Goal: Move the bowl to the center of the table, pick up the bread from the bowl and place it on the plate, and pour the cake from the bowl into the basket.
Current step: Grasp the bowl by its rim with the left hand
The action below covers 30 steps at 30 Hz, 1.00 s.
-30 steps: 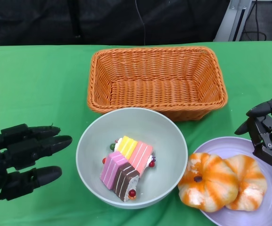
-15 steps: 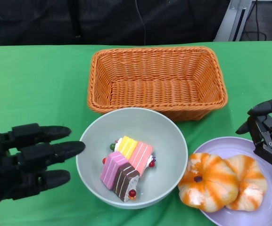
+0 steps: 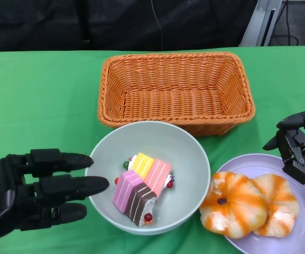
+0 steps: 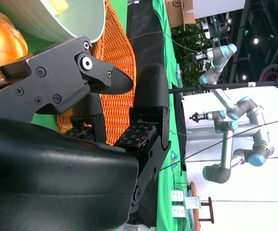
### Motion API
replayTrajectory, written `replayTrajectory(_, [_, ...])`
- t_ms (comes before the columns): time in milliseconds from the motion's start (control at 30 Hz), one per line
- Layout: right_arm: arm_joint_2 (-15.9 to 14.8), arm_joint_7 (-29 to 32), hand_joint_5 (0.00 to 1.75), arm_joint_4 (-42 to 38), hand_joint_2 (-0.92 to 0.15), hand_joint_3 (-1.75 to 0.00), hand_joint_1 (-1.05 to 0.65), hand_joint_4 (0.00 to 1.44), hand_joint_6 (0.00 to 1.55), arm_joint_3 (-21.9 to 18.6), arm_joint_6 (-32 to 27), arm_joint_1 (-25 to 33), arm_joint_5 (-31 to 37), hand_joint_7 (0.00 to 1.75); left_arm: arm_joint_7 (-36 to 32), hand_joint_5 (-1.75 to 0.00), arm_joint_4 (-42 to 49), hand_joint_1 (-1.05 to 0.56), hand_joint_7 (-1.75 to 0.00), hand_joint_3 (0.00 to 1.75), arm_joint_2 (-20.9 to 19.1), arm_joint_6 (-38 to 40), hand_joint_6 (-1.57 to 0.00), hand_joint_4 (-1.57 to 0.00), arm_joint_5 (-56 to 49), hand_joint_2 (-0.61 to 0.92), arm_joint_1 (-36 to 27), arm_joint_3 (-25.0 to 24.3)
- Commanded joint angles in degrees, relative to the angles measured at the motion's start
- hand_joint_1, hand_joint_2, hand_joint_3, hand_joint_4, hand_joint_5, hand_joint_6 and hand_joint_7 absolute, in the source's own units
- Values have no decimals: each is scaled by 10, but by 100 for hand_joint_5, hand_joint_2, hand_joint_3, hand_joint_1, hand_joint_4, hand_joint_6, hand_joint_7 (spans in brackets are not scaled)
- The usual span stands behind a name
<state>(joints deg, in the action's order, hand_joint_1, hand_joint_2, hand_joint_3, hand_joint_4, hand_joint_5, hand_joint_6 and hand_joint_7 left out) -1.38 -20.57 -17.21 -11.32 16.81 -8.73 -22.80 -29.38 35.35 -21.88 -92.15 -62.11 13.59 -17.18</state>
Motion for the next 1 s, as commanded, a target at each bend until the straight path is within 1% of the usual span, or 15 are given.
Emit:
replayTrajectory(33, [-2,-1,158,-2,-66,-83,-14,77,72,-6,-3,-7,-3,120,-40,-9,-6,-33,-2,6,-25,1,-87,-89,-28,92,6,17])
replayTrajectory(133, [2,2,158,-4,-65,-84,-14,78,72,-6,1,-8,-1,120,-85,-9,-21,-33,-2,6,-45,21,-88,-89,-64,92,5,44])
replayTrajectory(233, [4,3,158,-5,-65,-84,-14,78,72,-5,1,-8,1,120,-159,-8,-37,-34,-1,6,-72,54,-88,-90,-105,92,6,87])
replayTrajectory(400, [5,-3,158,0,-66,-81,-15,76,72,-4,-10,-7,-5,119,-317,-9,-59,-34,-1,8,-136,138,-87,-91,-177,92,16,203])
replayTrajectory(467, [5,2,157,5,-67,-79,-15,77,73,-3,-10,-5,1,118,-367,-9,-60,-34,-1,8,-160,170,-87,-91,-193,92,24,251])
replayTrajectory(533, [5,2,157,6,-68,-79,-15,78,74,-3,-10,-4,1,118,-402,-8,-59,-35,-1,9,-180,198,-87,-91,-201,92,33,295])
replayTrajectory(633, [6,0,158,6,-68,-79,-14,77,73,-4,-2,-1,2,118,-429,-8,-65,-36,-1,13,-203,235,-87,-91,-201,92,42,347])
replayTrajectory(733, [8,2,158,7,-68,-78,-15,77,73,-6,2,1,4,117,-434,-8,-67,-37,-1,16,-220,255,-87,-90,-189,92,51,386])
replayTrajectory(867, [7,6,159,15,-67,-81,-13,75,71,-4,-4,4,9,121,-430,-7,-64,-38,0,17,-232,274,-87,-89,-174,92,63,423])
replayTrajectory(1000, [12,6,159,7,-66,-83,-14,76,71,-7,6,2,8,121,-435,-7,-56,-38,0,17,-235,286,-86,-89,-165,92,77,453])
